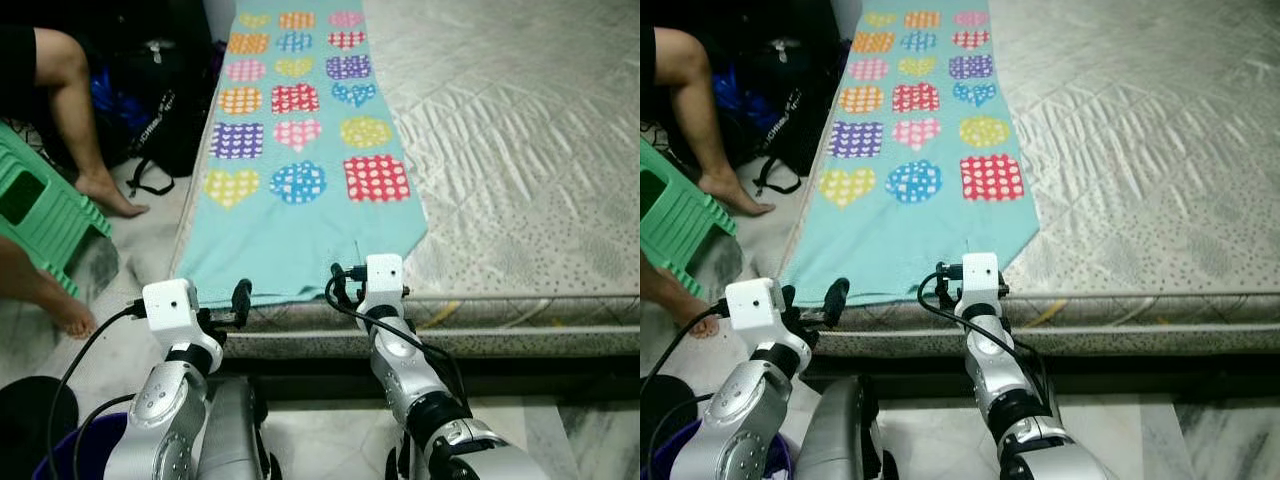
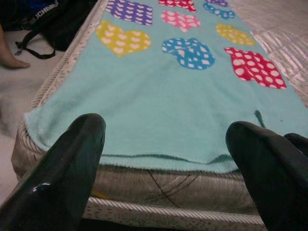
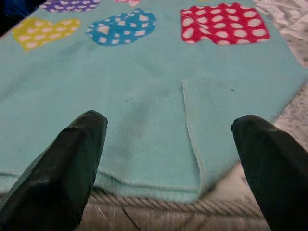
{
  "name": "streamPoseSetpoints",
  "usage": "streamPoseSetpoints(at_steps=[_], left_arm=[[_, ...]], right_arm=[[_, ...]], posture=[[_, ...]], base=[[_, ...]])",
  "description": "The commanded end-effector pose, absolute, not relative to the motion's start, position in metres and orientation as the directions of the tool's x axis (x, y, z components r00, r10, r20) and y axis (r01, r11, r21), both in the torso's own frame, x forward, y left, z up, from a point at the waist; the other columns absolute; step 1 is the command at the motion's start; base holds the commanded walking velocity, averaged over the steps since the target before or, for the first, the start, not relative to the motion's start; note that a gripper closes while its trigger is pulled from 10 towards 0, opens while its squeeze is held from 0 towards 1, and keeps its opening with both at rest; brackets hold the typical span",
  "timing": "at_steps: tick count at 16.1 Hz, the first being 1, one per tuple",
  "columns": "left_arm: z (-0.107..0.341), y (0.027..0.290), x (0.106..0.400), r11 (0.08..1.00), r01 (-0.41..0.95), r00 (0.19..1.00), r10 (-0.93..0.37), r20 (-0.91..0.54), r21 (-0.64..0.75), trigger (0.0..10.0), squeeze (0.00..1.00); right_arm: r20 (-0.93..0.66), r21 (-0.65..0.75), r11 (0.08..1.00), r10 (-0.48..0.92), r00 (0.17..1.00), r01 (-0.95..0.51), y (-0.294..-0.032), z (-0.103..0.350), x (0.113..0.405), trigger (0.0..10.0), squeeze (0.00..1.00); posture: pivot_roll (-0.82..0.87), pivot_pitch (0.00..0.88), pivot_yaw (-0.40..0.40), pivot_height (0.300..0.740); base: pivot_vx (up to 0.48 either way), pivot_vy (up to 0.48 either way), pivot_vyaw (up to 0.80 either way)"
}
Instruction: Clean up the room
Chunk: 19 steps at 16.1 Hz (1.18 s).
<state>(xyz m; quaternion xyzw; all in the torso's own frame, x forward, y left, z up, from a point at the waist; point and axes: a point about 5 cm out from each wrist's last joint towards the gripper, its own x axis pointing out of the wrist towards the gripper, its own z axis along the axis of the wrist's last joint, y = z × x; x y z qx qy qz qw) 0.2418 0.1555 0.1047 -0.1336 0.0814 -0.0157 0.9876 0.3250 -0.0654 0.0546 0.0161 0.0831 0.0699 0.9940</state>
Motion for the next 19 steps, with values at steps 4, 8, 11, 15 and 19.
streamPoseSetpoints(at_steps=[4, 8, 11, 15, 19], left_arm=[[0.105, 0.161, 0.241, 0.967, -0.015, 0.987, -0.027, -0.160, -0.256, 10.0, 0.00], [0.105, 0.160, 0.242, 0.965, -0.015, 0.987, -0.027, -0.157, -0.260, 10.0, 0.00], [0.105, 0.160, 0.243, 0.966, -0.018, 0.987, -0.024, -0.158, -0.259, 10.0, 0.00], [0.106, 0.159, 0.243, 0.967, -0.019, 0.987, -0.022, -0.158, -0.254, 10.0, 0.00], [0.109, 0.162, 0.243, 0.969, -0.024, 0.988, -0.014, -0.153, -0.246, 10.0, 0.00]], right_arm=[[-0.158, 0.045, 0.986, 0.166, 0.973, -0.161, -0.057, 0.056, 0.325, 10.0, 0.00], [-0.153, 0.038, 0.986, 0.168, 0.974, -0.164, -0.056, 0.056, 0.325, 10.0, 0.00], [-0.137, 0.010, 0.989, 0.145, 0.980, -0.145, -0.053, 0.062, 0.328, 10.0, 0.00], [-0.100, -0.040, 0.998, 0.042, 0.994, -0.046, -0.050, 0.080, 0.341, 10.0, 0.00], [-0.082, -0.076, 0.996, 0.050, 0.995, -0.056, -0.035, 0.088, 0.342, 7.6, 0.00]], posture=[[0.12, 0.117, 0.069, 0.496], [0.12, 0.117, 0.071, 0.486], [0.12, 0.117, 0.071, 0.486], [0.12, 0.119, 0.071, 0.486], [0.16, 0.113, 0.072, 0.486]], base=[[0.000, 0.000, 0.00], [0.000, 0.000, 0.00], [0.000, 0.000, 0.00], [0.000, 0.000, 0.00], [0.000, 0.000, 0.00]])
